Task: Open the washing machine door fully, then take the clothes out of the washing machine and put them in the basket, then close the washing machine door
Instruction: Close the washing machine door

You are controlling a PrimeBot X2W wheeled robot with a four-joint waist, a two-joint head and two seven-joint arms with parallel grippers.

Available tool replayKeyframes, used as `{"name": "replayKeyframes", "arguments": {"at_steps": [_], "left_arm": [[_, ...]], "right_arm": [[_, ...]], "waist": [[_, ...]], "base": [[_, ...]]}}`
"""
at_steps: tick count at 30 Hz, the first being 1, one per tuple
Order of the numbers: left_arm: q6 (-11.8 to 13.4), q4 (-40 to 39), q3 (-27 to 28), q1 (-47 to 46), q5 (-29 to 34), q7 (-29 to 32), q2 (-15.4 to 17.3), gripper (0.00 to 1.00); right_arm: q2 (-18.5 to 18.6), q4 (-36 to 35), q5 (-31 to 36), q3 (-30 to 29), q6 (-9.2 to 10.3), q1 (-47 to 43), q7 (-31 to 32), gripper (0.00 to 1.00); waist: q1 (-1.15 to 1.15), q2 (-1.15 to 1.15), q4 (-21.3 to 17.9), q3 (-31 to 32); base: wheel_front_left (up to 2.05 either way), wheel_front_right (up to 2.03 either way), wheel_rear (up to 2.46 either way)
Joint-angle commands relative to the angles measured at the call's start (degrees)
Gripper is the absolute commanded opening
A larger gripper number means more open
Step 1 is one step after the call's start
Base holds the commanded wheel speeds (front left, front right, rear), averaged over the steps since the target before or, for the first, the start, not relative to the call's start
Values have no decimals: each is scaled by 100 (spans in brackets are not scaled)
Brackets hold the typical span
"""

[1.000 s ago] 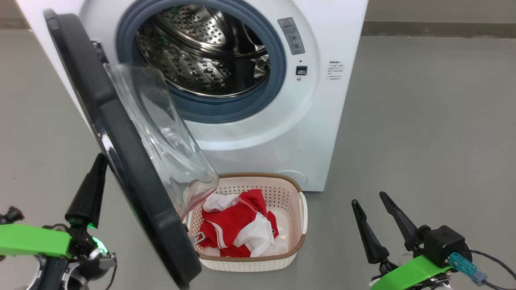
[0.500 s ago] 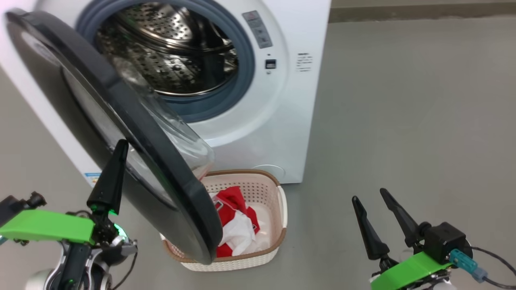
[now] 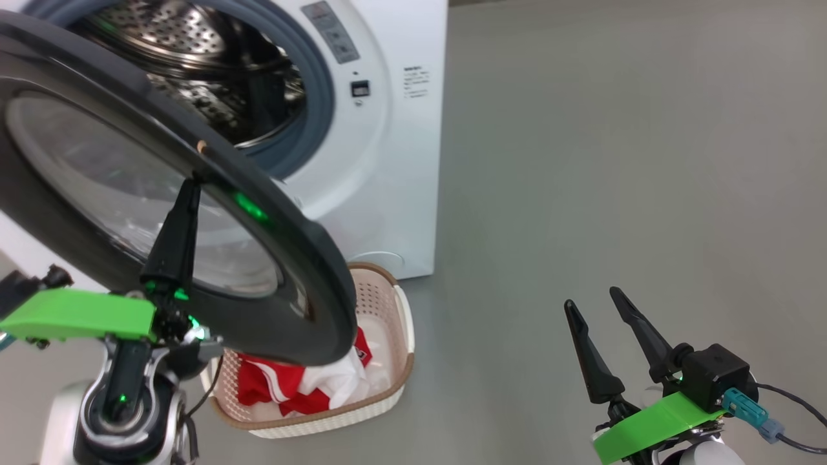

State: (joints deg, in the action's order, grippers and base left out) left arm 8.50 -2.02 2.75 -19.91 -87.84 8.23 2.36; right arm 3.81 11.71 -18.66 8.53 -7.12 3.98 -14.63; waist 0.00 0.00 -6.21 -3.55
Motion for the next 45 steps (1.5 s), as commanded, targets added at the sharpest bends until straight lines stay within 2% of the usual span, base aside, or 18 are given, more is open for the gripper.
{"name": "replayKeyframes", "arguments": {"at_steps": [1, 18, 26, 34, 40, 41, 42, 43, 45], "left_arm": [[-80, -44, 90, -301, -46, -37, 53, 0], [-420, 1294, -6, -1649, 399, -516, 179, 0], [-705, 1963, -41, -2461, 446, -554, 216, 0], [-936, 2361, -55, -2834, 435, -553, 221, 0], [-1151, 2487, -118, -2718, 288, -339, 198, 2], [-1176, 2478, -128, -2657, 254, -304, 190, 22], [-1205, 2457, -146, -2587, 248, -281, 187, 57], [-1236, 2427, -169, -2504, 231, -237, 184, 100], [-1281, 2379, -205, -2287, 231, -157, 211, 100]], "right_arm": [[48, -165, -118, 137, -36, 245, -37, 100], [66, -236, -81, 169, -36, 451, -37, 100], [124, -250, -64, 225, -36, 639, -37, 100], [151, -242, -63, 241, -36, 708, -37, 100], [163, -197, -45, 213, -36, 638, -37, 100], [161, -191, -37, 208, -36, 625, -37, 100], [158, -188, -31, 205, -36, 612, -37, 100], [156, -185, -29, 204, -36, 600, -37, 100], [151, -184, -29, 216, -36, 580, -37, 100]], "waist": [[0, 0, -159, -125], [0, 0, -471, -641], [0, 0, -540, -1012], [0, 0, -580, -1099], [0, 0, -503, -965], [0, 0, -480, -923], [0, 0, -456, -881], [0, 0, -433, -836], [0, 0, -389, -735]], "base": [[0, 0, 0], [0, 0, 0], [0, 0, 0], [0, 0, 0], [0, 0, 0], [0, 0, 0], [0, 0, 0], [0, 0, 0], [0, 0, 0]]}}
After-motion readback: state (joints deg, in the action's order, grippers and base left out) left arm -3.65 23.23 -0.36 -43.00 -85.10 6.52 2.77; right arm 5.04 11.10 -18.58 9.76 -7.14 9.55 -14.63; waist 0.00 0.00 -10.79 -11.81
